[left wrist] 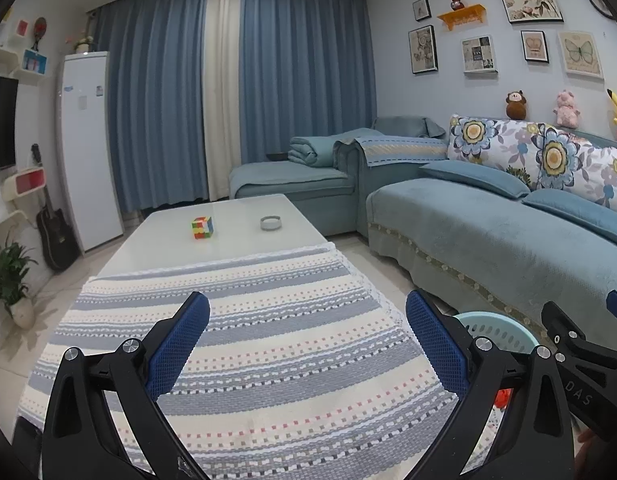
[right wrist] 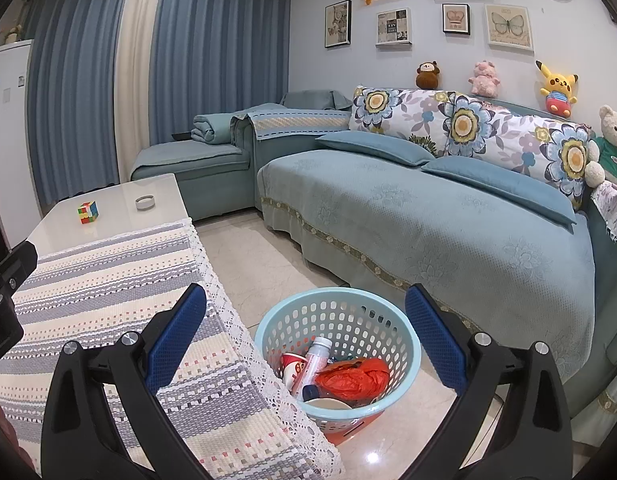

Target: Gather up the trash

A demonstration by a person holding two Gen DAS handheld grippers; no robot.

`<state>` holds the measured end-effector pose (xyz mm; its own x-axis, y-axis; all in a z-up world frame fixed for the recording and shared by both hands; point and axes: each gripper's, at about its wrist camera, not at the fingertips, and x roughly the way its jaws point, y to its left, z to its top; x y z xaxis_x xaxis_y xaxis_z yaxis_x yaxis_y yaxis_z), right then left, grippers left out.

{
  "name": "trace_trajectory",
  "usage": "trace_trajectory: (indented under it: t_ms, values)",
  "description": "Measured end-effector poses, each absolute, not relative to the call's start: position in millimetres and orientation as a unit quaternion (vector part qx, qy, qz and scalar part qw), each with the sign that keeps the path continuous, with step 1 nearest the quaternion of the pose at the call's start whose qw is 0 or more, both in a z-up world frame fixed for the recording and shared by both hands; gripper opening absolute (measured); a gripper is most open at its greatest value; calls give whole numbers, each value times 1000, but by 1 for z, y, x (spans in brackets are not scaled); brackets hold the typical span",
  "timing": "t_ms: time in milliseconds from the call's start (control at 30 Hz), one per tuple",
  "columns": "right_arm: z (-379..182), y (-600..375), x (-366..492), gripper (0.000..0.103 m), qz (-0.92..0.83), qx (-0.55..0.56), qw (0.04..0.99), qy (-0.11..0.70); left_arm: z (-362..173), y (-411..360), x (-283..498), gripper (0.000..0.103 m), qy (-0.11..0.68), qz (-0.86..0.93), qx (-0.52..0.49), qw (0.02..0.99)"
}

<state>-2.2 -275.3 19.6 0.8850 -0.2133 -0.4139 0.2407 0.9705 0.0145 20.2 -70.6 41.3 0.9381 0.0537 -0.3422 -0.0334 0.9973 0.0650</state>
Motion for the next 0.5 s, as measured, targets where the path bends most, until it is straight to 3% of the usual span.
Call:
trace_trajectory:
  t_ms: [500]
  values:
    - [17,-276,-2,95,-118,32,970,209,41,-76,21,95,181,30,39,982]
